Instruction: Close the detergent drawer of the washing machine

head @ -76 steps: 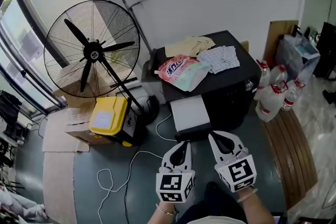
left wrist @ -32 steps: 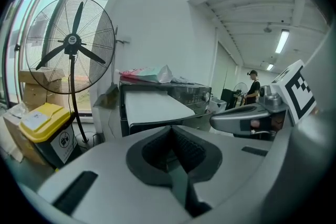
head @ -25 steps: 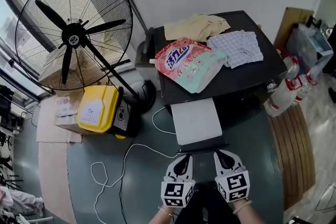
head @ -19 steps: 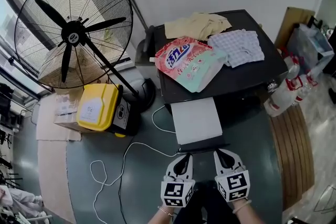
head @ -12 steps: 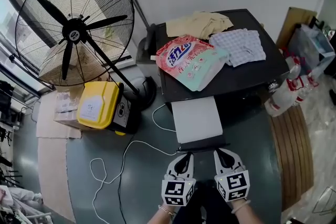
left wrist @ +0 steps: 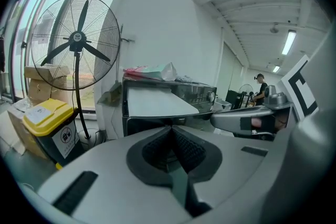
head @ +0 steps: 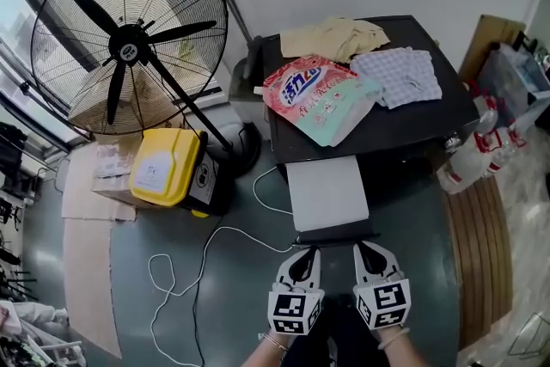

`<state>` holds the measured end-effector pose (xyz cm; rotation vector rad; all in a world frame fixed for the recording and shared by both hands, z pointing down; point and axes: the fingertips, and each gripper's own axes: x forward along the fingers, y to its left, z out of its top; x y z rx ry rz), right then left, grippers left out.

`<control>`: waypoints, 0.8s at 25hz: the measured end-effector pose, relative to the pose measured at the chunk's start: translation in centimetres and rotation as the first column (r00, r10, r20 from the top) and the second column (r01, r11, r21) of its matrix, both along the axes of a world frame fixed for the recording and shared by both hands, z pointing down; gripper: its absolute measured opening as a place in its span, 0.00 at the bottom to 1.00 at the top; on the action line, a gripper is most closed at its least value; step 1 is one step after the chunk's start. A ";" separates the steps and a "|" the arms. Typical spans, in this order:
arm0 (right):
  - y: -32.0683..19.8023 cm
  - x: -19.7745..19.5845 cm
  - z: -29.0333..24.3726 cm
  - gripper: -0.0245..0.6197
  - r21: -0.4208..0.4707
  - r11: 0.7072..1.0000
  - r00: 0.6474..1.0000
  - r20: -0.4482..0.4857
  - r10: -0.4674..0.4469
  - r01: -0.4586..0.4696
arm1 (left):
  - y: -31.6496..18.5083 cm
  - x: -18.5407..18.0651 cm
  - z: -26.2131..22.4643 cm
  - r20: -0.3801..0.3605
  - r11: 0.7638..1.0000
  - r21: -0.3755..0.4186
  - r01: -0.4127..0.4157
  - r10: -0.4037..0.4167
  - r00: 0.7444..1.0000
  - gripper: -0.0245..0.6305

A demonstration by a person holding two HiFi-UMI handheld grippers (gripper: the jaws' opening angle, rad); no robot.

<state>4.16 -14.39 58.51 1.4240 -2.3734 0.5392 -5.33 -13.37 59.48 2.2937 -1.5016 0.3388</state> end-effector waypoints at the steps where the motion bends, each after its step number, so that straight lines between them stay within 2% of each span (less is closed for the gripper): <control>1: 0.0 0.0 0.0 0.08 0.001 1.000 1.000 0.000 -0.002 0.002 | 0.0 0.0 0.0 0.001 1.000 0.001 0.001 -0.001 1.000 0.06; 13: -0.3 0.0 0.0 0.08 0.007 1.000 1.000 0.004 -0.007 0.007 | -0.3 0.0 0.1 0.011 1.000 0.001 0.003 -0.003 1.000 0.06; 20: -1.9 -0.6 -0.2 0.08 0.011 1.000 1.000 -0.006 -0.021 0.021 | -2.0 -0.5 -0.1 0.012 1.000 -0.005 0.022 -0.022 1.000 0.06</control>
